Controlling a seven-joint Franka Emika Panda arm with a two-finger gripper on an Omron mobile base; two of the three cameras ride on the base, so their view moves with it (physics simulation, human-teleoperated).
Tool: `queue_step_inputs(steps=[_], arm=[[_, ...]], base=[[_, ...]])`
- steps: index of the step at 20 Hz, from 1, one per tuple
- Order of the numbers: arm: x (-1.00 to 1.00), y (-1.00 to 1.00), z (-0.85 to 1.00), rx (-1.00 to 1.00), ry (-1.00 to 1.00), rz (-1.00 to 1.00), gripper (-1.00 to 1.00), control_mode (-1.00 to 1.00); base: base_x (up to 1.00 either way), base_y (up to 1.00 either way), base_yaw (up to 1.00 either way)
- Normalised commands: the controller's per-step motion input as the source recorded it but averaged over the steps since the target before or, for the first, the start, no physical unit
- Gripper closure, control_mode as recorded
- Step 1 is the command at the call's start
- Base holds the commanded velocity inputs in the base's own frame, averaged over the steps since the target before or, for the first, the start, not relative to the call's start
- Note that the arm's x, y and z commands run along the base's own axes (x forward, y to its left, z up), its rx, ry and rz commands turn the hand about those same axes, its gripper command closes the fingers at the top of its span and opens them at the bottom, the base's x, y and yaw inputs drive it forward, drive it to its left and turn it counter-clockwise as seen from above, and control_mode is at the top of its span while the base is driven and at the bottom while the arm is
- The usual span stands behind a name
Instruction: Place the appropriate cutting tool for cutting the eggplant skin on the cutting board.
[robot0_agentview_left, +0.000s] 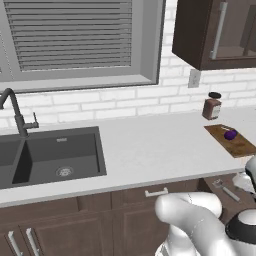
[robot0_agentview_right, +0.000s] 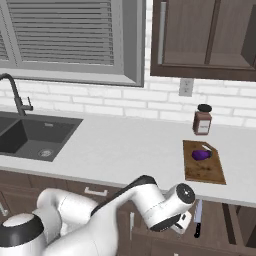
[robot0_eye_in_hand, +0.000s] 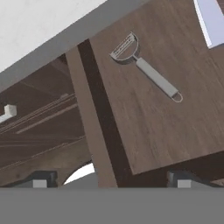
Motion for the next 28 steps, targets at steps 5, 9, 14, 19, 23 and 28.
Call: queue_step_inputs(steps=[5,9,14,19,23,28], arm=[[0.20,-0.45,-0.50,0.07,0.04,0.00,-1.00,-1.00],[0.17,-0.31,-0.10,0.00,0.05,0.01,-1.00,-1.00],[0.16,-0.18,-0.38,0.00,0.10,0.03,-1.00,-1.00],[0.02,-0.14,-0.50,0.00,0.08,0.04,-1.00,-1.00],[-0.91,-0.39,-0.72,0.05,0.00,0.00,-1.00,-1.00],[-1.00,-0.37,-0.70,0.07,0.00,0.00,-1.00,-1.00]], base=[[0.00,0.00,0.00],[0.00,0.00,0.00],[0.00,0.00,0.00],[0.00,0.00,0.00],[0.00,0.00,0.00],[0.00,0.00,0.00]])
